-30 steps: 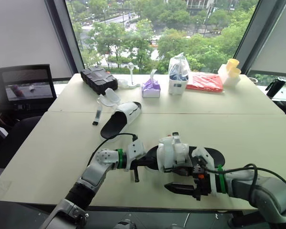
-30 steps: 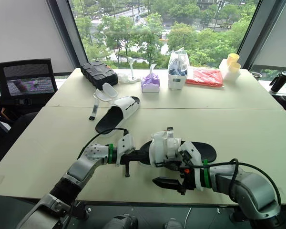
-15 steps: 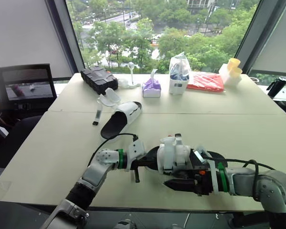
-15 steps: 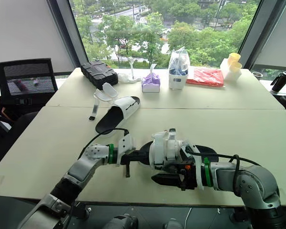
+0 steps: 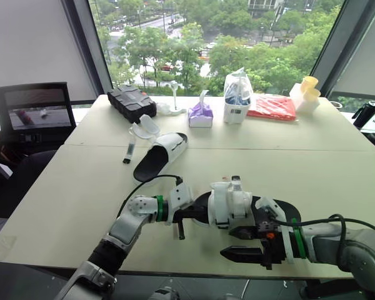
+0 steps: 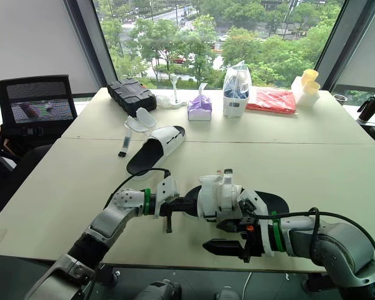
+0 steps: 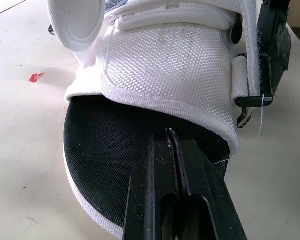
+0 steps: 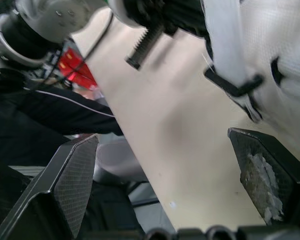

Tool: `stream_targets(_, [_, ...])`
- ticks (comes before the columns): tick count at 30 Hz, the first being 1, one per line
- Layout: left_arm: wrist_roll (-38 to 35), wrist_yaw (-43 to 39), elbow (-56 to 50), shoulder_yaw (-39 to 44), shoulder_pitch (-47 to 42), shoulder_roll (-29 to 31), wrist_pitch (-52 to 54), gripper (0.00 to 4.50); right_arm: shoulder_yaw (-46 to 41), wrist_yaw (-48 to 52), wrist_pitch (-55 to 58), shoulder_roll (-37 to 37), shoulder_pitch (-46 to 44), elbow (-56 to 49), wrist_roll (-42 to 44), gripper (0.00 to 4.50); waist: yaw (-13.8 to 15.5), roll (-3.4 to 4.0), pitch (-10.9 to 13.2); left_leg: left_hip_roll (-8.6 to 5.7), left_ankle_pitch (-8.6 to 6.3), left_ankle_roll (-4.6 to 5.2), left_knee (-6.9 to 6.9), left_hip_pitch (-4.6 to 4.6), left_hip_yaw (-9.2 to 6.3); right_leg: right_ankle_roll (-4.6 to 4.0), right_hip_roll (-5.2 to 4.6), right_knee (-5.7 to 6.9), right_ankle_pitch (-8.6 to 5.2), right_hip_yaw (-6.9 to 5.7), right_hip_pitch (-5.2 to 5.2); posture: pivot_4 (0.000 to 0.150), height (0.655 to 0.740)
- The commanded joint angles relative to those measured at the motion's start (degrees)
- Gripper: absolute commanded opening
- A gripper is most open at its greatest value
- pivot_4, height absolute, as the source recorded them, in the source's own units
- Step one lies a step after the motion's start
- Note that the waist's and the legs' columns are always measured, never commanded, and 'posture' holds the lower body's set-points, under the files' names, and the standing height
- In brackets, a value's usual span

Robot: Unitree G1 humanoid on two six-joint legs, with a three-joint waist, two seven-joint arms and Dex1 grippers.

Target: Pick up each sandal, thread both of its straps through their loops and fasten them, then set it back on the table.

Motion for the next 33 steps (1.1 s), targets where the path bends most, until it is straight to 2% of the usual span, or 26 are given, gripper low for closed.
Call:
stream_targets(1, [3.6,-0.3,3.8,-3.4,2.1,0.6,2.2,0.0,-0.2,0.0,-3.3,-0.9,0.4,-1.4,-1.9,4.48,0.0,0.0,0.0,0.0,0.0,0.0,0.01,0.0,0.0,0.0,0.0,0.0,0.0,0.0,0.02,0.15,0.74])
stream_targets(7, [3.6,-0.4,3.9,-3.4,2.1,0.7,2.2,0.0,-1.4,-1.2,-5.1,-0.3,1.0,-1.7,-1.8,4.48,0.0,-0.01,0.0,0.0,0.0,0.0,0.0,-0.01,0.0,0.01,0.0,0.0,-0.01,-0.01,0.05,0.15,0.74])
stream_targets(17, [3.6,-0.6,3.8,-3.6,2.2,0.7,2.3,0.0,2.3,-5.4,-8.1,2.2,0.8,-1.9,-6.2,4.48,0.0,-0.01,0.0,0.0,0.0,0.0,0.0,0.0,0.0,0.0,0.0,0.0,-0.01,-0.01,0.02,0.15,0.74])
stream_targets(25, [3.6,-0.4,3.7,-3.6,2.3,0.7,2.4,0.0,2.0,-6.3,-6.7,5.0,-1.0,-2.2,-3.8,4.48,-0.1,-0.01,0.0,0.01,0.0,0.0,0.01,0.0,-0.01,0.0,0.01,0.02,0.0,-0.01,0.02,0.15,0.74])
stream_targets(33, [3.6,-0.3,3.7,-3.5,2.4,0.7,2.3,0.0,1.0,-4.2,-6.3,4.5,-1.5,-3.0,-1.2,4.48,-0.1,0.0,0.0,0.02,0.0,0.01,0.01,0.01,-0.01,-0.01,0.03,0.06,0.0,0.0,0.02,0.15,0.74])
